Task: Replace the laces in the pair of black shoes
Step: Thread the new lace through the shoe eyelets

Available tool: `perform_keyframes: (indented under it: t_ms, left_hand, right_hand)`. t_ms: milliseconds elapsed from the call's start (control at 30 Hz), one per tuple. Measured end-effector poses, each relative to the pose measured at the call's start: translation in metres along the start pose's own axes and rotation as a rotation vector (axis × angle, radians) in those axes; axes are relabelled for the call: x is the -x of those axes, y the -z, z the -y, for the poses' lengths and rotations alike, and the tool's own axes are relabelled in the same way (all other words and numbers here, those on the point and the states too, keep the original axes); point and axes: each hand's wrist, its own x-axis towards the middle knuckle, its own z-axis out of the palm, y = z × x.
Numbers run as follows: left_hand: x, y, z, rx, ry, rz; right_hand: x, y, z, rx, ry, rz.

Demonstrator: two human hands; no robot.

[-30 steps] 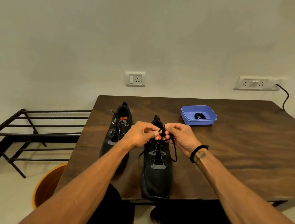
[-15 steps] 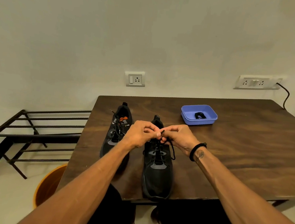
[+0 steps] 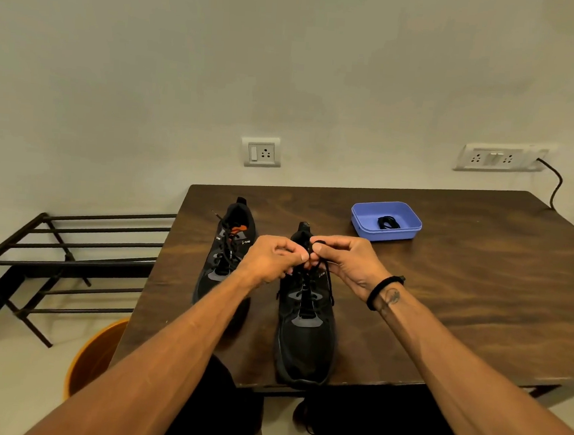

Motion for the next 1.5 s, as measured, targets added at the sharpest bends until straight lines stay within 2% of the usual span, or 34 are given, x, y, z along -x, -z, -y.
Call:
perform_keyframes:
  t_ms: [133, 400, 533, 667, 800, 1033, 1233, 1367, 1500]
  left_hand:
    - [0.003, -0.002, 0.0, -0.005, 0.016, 0.093]
    - [-0.005, -0.001, 0.007, -0.138, -0.061, 0.031]
    - [-0.008, -0.003, 0.009, -0.144, -0.048, 0.019]
    - [-0.008, -0.003, 0.008, -0.177, -0.06, 0.039]
    - [-0.008, -0.003, 0.007, -0.196, -0.069, 0.043]
    - [-0.012, -0.002, 0.012, -0.161, -0.05, 0.021]
    - [-0.015, -0.003, 0.015, -0.169, -0.043, -0.042]
    - [-0.015, -0.001, 0.014, -0.177, -0.042, -0.045]
    - [-0.015, -0.001, 0.014, -0.163, -0.046, -0.065]
  right_hand:
    - [0.0, 0.004, 0.002, -0.051, -0.028, 0.027]
    - [0.002, 0.004, 0.002, 0.124, 0.022, 0.093]
    - [0.0, 0.003, -0.003, 0.233, 0.079, 0.028]
    - [-0.004, 0.004, -0.004, 0.207, 0.074, -0.01]
    - [0.001, 0.009, 0.004, 0.148, 0.004, 0.085]
    - [0.004, 0.009, 0.006, 0.259, 0.064, 0.114]
    - [0.006, 0.007, 0.012, 0.629, 0.324, 0.175]
    - [0.005, 0.008, 0.012, 0.694, 0.353, 0.132]
    - [0.007, 0.005, 0.013, 0.765, 0.345, 0.162]
